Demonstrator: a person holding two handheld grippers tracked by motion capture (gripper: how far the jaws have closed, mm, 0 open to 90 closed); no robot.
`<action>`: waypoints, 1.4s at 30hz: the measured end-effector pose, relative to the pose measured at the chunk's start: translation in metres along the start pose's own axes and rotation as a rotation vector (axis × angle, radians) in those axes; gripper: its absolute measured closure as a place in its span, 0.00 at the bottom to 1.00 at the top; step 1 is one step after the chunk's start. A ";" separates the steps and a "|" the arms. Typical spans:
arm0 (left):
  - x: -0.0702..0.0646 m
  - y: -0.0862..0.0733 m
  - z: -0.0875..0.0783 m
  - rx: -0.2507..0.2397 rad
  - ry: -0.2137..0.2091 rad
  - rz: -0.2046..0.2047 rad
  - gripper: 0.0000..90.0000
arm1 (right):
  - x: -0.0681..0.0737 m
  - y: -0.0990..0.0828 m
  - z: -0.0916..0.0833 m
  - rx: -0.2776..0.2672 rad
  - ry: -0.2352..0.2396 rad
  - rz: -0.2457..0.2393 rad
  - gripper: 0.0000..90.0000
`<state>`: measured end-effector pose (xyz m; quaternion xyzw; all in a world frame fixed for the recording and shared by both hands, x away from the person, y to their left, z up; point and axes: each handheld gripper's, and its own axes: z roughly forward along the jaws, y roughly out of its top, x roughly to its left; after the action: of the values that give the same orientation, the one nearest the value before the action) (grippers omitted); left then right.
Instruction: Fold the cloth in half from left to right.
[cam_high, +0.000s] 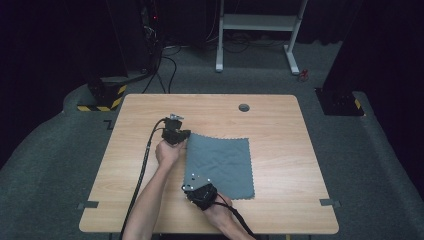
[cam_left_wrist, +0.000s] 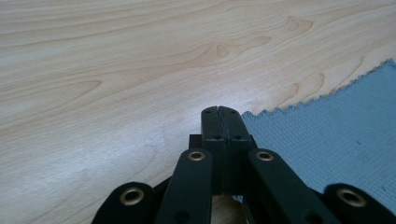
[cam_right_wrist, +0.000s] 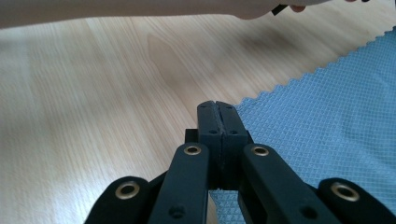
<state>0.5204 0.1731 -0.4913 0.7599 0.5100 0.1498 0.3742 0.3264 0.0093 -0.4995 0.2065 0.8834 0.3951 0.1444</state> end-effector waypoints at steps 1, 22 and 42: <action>0.002 0.000 -0.003 0.000 0.002 0.001 1.00 | 0.001 0.002 -0.001 0.003 0.001 -0.002 1.00; -0.002 0.002 -0.021 -0.019 0.017 0.033 1.00 | -0.002 0.007 -0.017 -0.082 0.062 0.023 1.00; -0.050 0.015 0.015 0.036 -0.017 0.128 1.00 | -0.031 -0.050 -0.050 -0.076 0.009 0.147 1.00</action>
<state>0.5177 0.1198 -0.4825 0.7989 0.4597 0.1576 0.3545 0.3202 -0.0684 -0.5023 0.2635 0.8509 0.4388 0.1186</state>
